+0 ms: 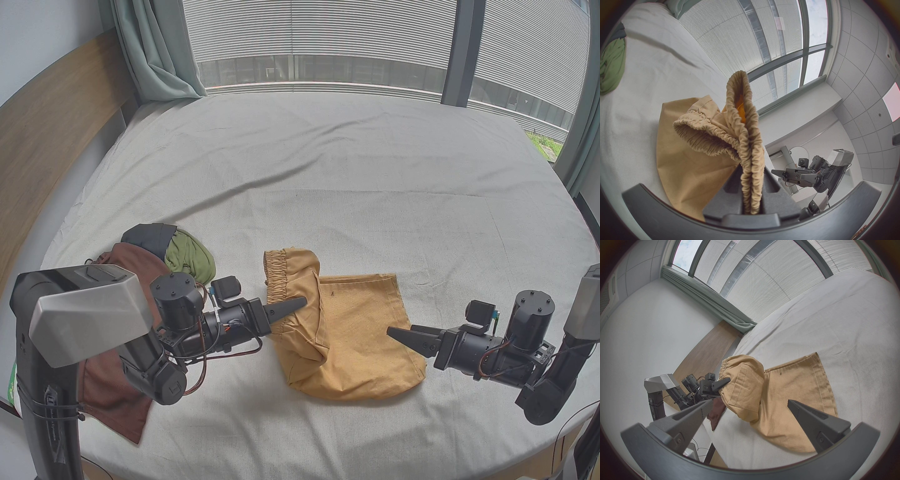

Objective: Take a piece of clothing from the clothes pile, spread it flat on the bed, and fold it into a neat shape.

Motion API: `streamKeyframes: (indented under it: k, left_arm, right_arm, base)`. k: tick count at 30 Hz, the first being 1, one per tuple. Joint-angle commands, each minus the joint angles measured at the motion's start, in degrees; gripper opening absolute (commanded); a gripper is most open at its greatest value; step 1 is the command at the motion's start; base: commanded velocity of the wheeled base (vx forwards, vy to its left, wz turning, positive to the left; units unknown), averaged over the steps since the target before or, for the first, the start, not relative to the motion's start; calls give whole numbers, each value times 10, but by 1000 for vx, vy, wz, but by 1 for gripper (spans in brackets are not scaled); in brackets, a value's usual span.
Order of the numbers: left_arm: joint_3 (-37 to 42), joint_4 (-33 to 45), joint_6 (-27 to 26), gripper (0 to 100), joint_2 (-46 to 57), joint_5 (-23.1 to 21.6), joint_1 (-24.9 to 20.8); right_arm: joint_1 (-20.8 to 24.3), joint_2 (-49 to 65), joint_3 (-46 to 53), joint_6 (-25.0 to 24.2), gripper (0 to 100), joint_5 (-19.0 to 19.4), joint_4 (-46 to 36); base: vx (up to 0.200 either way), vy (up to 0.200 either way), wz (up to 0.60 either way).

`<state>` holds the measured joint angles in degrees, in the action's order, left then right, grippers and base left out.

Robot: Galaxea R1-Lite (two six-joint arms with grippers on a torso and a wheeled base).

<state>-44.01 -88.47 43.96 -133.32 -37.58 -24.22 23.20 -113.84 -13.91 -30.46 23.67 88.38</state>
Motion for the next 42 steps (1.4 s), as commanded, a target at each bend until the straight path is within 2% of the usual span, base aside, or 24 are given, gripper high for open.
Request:
streamKeyframes:
  k: [1, 4, 11, 13, 29, 42]
  left_arm:
    - [-10, 0, 2, 0, -4, 1, -7]
    - [-33, 3, 21, 0, -19, 1, -14]
    - [-60, 4, 24, 0, -42, 3, -36]
    - [-71, 8, 24, 0, -51, 16, -44]
    - [-91, 3, 28, 0, -93, 23, -74]
    - [-107, 7, 28, 0, -112, 37, -75]
  right_arm:
    - [-3, 3, -4, 0, 100, 1, 0]
    - [-11, 4, -7, 0, 100, 1, 0]
    - [-17, 4, -11, -1, 100, 1, 0]
    - [-17, 3, -14, -1, 100, 1, 0]
    - [-18, 1, -16, -1, 100, 1, 0]
    - [-19, -2, -15, -1, 100, 1, 0]
  base:
    - [0, 0, 0]
    - [0, 0, 0]
    - [0, 0, 0]
    - [0, 0, 0]
    - [0, 0, 0]
    - [0, 0, 0]
